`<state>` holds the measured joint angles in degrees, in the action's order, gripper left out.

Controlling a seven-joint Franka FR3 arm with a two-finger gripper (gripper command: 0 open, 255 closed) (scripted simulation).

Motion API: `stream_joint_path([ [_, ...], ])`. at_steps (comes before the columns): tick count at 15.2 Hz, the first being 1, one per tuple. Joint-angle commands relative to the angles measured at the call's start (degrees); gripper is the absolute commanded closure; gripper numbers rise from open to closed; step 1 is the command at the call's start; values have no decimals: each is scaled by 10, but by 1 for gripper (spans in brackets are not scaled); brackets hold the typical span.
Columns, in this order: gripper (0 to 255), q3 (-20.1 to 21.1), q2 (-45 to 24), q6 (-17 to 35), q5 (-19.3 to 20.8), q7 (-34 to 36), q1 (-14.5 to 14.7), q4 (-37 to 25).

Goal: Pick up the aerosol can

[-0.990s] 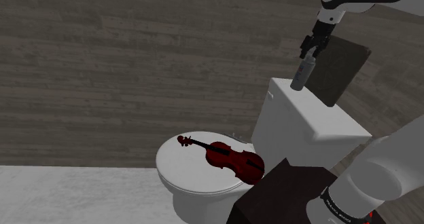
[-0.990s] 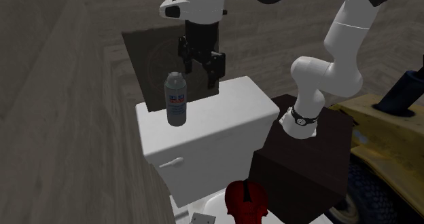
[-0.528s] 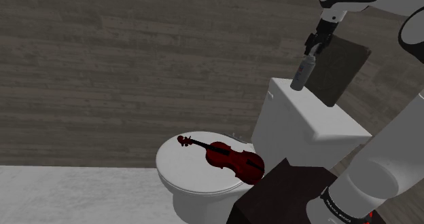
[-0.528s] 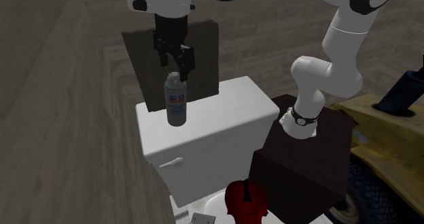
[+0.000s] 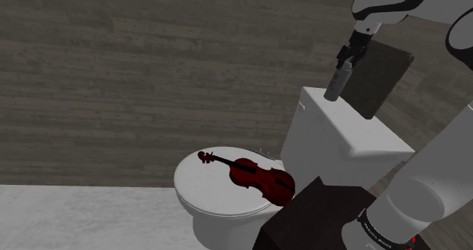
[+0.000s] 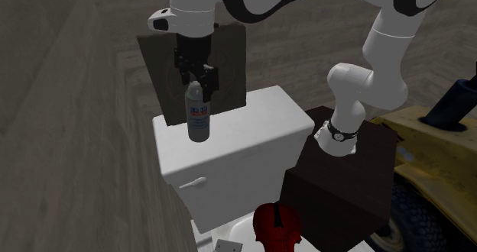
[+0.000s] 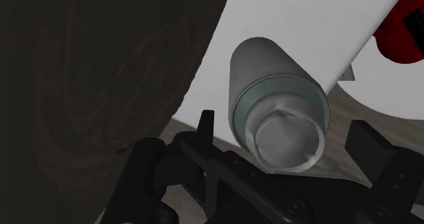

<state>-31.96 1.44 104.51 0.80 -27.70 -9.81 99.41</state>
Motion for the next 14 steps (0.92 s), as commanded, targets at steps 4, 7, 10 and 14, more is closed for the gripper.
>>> stream_joint_path([
  [4, 255, 0, 1, 4, 1, 1, 0, 5],
  [7, 255, 1, 1, 4, 1, 1, 0, 5],
  [10, 255, 0, 0, 3, 0, 0, 0, 2],
  [14, 255, 0, -5, -29, -3, -1, 0, -33],
])
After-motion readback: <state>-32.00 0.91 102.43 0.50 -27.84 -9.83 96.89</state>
